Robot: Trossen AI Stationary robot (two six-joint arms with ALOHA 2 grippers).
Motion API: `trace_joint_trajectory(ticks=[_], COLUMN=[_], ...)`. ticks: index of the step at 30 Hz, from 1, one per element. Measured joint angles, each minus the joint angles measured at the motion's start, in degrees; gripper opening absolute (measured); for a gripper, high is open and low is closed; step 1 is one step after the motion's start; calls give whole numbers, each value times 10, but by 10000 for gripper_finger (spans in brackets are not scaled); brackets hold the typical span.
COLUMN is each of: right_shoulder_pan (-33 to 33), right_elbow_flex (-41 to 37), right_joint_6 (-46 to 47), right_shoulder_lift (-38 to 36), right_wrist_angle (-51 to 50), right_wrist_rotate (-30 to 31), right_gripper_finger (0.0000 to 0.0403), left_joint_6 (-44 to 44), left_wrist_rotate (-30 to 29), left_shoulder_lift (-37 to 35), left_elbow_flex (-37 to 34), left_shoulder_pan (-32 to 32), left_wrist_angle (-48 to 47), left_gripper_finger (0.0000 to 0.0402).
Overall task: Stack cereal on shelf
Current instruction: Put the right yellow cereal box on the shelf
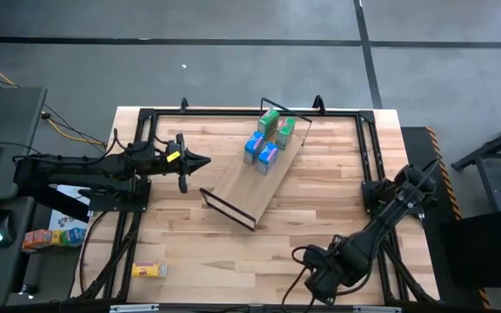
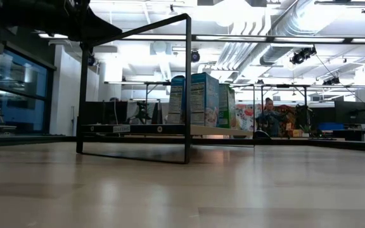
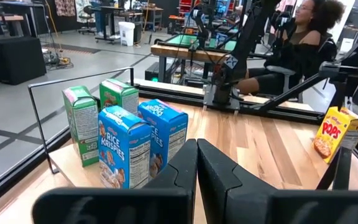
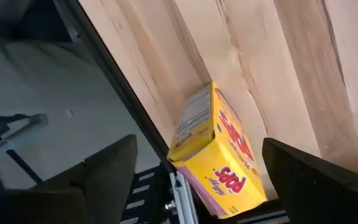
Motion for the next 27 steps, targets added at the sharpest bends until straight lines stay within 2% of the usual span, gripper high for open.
trace_joint_trajectory(ticks=[10,21,27], right_shoulder_pan=[42,85,88], right_elbow_flex=[0,-12,-12], right_joint_6=[14,-52,-51], right_shoulder_lift=[0,0,2], right_wrist_angle=[-15,-27,-27], right_wrist_rotate=[4,92,92], right_gripper_finger=[327,327,327], left_joint_6=[15,21,21], left_wrist_rotate=[-16,-25,-26], left_shoulder_lift=[0,0,0], left_elbow_flex=[0,0,0], left_shoulder_pan=[0,0,0], left_wrist_angle=[-15,-15,-15], left_gripper_finger=[3,3,3])
